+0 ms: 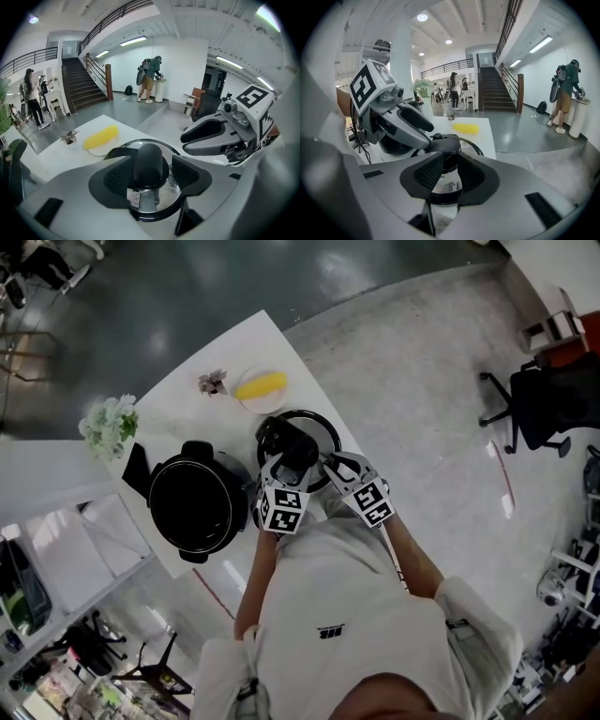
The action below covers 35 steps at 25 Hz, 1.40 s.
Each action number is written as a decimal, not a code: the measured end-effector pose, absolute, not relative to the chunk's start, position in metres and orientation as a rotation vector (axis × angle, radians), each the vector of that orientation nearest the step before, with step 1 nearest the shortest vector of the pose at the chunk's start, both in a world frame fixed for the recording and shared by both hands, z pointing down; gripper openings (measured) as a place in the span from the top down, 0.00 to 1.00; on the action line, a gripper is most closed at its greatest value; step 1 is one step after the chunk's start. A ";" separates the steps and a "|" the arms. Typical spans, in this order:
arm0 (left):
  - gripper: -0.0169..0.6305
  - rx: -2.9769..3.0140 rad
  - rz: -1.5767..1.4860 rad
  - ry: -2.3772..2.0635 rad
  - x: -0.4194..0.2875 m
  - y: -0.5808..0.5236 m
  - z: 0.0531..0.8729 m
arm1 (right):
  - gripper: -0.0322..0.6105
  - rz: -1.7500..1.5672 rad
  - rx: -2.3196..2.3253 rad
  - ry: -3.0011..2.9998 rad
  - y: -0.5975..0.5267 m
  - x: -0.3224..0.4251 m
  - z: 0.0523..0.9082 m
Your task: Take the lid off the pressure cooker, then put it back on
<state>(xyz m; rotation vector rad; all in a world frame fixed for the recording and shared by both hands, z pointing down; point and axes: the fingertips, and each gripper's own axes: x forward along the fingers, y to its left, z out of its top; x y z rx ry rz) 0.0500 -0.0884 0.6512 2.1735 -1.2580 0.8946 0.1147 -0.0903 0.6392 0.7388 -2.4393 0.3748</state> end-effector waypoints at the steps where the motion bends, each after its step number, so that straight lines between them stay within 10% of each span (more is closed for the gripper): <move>1: 0.53 2.169 0.904 -1.254 0.050 -0.091 0.654 | 0.80 0.383 0.737 -2.439 -0.092 0.116 0.641; 35: 0.44 2.071 1.043 -1.099 0.061 -0.121 0.718 | 0.80 0.460 0.703 -2.408 -0.125 0.131 0.661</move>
